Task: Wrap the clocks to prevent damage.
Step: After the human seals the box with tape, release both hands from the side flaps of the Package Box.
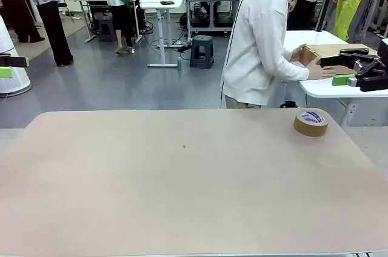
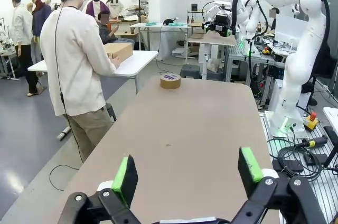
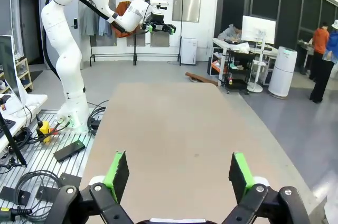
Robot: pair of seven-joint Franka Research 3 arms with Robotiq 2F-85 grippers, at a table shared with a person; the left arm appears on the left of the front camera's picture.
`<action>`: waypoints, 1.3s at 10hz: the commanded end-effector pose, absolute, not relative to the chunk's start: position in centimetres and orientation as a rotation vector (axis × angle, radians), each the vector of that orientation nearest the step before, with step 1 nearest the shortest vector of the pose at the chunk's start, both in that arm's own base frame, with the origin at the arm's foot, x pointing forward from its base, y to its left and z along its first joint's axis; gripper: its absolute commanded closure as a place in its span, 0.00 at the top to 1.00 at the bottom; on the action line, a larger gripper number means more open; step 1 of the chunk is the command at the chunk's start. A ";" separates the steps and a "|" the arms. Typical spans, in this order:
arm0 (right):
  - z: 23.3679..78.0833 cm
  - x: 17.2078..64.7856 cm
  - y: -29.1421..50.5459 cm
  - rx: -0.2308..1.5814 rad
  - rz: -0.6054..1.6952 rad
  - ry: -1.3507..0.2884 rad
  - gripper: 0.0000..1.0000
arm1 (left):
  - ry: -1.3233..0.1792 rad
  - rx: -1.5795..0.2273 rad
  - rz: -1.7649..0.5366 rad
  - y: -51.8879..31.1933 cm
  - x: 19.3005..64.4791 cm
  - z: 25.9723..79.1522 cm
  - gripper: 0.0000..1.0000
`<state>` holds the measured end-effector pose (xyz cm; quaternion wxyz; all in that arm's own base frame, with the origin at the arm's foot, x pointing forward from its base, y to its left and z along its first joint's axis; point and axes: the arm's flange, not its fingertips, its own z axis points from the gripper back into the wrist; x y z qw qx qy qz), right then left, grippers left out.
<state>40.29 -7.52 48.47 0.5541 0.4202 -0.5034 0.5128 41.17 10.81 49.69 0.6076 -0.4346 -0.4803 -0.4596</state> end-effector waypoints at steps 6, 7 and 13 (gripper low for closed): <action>48.3 40.1 -7.5 1.002 1.208 -1.194 1.00 | -1.136 -1.009 -1.059 10.8 40.8 49.8 1.00; 48.3 40.1 -7.5 1.002 1.208 -1.194 1.00 | -1.136 -1.009 -1.059 10.8 40.8 49.8 1.00; 48.3 40.1 -7.5 1.002 1.208 -1.194 1.00 | -1.136 -1.009 -1.059 10.8 40.8 49.8 1.00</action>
